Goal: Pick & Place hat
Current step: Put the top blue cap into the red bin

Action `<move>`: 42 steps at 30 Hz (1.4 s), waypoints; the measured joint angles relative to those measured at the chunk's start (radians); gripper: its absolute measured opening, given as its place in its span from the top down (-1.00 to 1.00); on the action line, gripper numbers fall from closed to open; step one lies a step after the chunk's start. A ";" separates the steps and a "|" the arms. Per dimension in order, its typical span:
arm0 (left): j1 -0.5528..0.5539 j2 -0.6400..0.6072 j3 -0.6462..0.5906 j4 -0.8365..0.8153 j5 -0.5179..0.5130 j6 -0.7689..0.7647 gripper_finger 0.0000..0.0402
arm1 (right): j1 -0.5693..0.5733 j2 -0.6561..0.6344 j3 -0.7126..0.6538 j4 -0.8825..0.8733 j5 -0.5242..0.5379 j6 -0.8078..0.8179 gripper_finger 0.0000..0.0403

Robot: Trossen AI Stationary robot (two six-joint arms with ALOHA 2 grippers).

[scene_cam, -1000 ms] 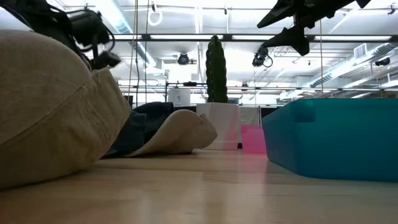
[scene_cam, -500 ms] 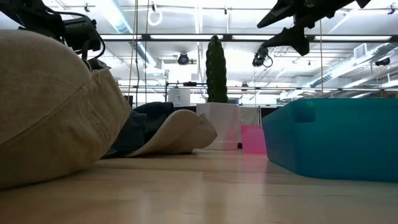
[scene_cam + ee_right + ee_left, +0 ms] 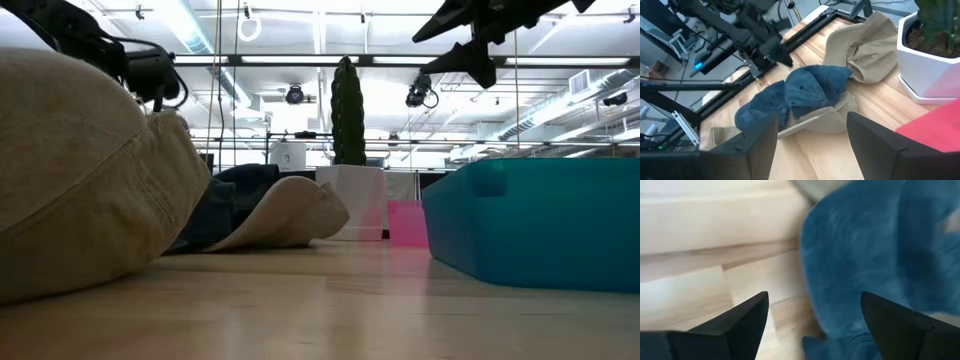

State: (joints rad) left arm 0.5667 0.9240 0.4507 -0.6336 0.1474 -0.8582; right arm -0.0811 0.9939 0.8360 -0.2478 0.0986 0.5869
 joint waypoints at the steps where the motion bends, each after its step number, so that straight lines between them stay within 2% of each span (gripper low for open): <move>1: 0.000 0.020 0.000 -0.001 0.009 0.013 -0.58 | 0.000 0.000 0.000 0.010 0.000 0.000 -0.19; 14: 0.000 0.198 -0.026 0.148 0.119 0.149 -0.56 | 0.000 0.000 0.000 0.084 -0.001 0.007 -0.19; 21: 0.001 0.179 -0.148 0.394 0.231 0.022 -0.56 | 0.000 0.000 0.000 0.084 -0.001 0.015 -0.19; 25: 0.001 0.152 -0.171 0.429 0.244 0.008 -0.56 | 0.000 0.000 0.000 0.084 -0.001 0.015 -0.19; 32: -0.001 0.140 -0.192 0.530 0.327 -0.022 -0.56 | 0.000 0.000 0.000 0.086 -0.001 0.015 -0.19; 38: -0.004 0.140 -0.192 0.620 0.332 -0.052 -0.56 | 0.000 0.000 0.000 0.091 -0.001 0.015 -0.19; 42: -0.004 0.140 -0.192 0.637 0.333 -0.059 -0.47 | 0.000 0.000 0.000 0.091 -0.001 0.015 -0.19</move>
State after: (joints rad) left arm 0.5629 1.0645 0.2584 0.0029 0.4806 -0.9172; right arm -0.0811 0.9939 0.8357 -0.1566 0.0978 0.6022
